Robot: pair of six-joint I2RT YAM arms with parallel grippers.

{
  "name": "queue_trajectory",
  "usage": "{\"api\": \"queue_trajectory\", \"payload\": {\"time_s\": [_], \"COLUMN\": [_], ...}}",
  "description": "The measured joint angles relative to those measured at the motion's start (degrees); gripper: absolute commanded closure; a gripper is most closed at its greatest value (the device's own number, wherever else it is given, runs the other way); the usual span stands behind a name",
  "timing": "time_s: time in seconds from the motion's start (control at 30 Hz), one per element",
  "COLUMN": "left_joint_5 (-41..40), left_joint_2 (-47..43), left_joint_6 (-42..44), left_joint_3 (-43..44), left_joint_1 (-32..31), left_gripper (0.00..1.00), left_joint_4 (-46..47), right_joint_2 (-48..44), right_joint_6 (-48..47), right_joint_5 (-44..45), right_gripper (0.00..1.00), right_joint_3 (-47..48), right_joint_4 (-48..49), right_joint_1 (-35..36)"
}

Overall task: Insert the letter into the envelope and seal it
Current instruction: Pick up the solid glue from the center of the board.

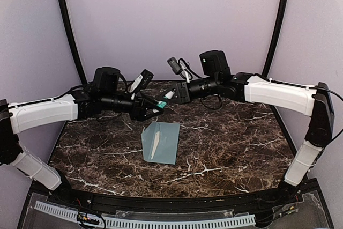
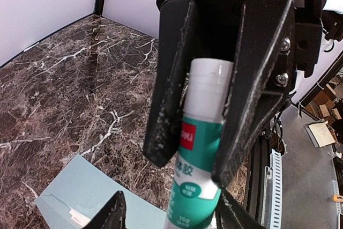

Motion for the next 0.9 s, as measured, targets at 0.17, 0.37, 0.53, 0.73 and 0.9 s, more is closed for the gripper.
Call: {"api": "queue_trajectory", "payload": {"time_s": [0.17,0.37,0.53,0.73,0.9], "left_joint_5": [0.5,0.83,0.96,1.66,1.97], "left_joint_2": [0.26,0.48,0.66,1.01,1.25], "left_joint_6": [-0.31,-0.44,-0.44,-0.11,0.48], "left_joint_3": [0.0,0.0,-0.02,-0.02,-0.02], "left_joint_1": [0.0,-0.11,-0.11,-0.17,-0.37], "left_gripper": [0.54,0.63,0.7,0.75,0.82], "left_joint_4": [-0.02,-0.02,-0.04,-0.02,0.0], "right_joint_2": [0.61,1.88,2.71,2.8,2.8], "right_joint_6": [-0.15,-0.68,-1.05,-1.27,-1.25], "right_joint_5": [-0.28,-0.68,-0.87,-0.81,-0.98], "right_gripper": [0.8,0.8,0.8,0.81,0.81], "right_joint_3": [1.18,1.86,2.25,2.25,2.25], "right_joint_4": [-0.66,-1.97,-2.32,-2.82,-3.17], "right_joint_1": [0.15,0.33,0.33,0.33,0.33]}}
